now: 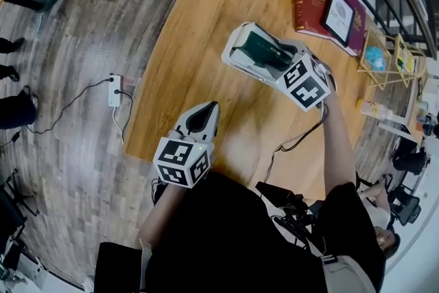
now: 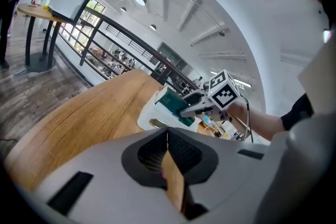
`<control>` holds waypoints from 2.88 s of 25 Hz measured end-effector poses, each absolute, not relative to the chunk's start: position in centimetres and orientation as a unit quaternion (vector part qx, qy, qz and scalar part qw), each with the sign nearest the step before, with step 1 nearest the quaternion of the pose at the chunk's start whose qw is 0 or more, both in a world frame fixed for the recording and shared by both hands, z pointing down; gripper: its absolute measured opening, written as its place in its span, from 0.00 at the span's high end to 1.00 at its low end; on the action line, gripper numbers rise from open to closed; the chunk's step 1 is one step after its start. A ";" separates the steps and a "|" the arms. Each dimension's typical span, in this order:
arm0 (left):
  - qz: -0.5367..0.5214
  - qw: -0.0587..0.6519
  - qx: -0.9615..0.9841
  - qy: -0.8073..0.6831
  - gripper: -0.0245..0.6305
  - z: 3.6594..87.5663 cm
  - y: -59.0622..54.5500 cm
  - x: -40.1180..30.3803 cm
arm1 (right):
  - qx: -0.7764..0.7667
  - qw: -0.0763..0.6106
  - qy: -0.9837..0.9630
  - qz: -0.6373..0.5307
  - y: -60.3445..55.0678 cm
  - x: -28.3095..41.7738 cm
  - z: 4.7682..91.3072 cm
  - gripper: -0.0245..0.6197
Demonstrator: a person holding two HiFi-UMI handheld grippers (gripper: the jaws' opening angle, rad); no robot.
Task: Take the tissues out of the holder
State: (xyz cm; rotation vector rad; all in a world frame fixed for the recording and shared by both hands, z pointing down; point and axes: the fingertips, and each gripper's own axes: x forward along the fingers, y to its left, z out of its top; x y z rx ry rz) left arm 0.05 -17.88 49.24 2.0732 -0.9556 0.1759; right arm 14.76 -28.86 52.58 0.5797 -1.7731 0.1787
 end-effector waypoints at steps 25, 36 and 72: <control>0.113 0.372 0.878 -0.280 0.94 46.7 -15.5 6.0 | 0.435 0.508 -0.738 0.091 -22.4 22.6 43.0 0.58; 0.160 0.360 0.893 -0.220 0.94 47.5 -12.8 10.4 | 0.510 0.485 -0.691 0.164 -16.0 30.5 45.4 0.57; 0.232 0.350 0.888 -0.187 0.94 50.3 -10.3 14.2 | 0.584 0.470 -0.600 0.278 -11.1 41.3 57.1 0.56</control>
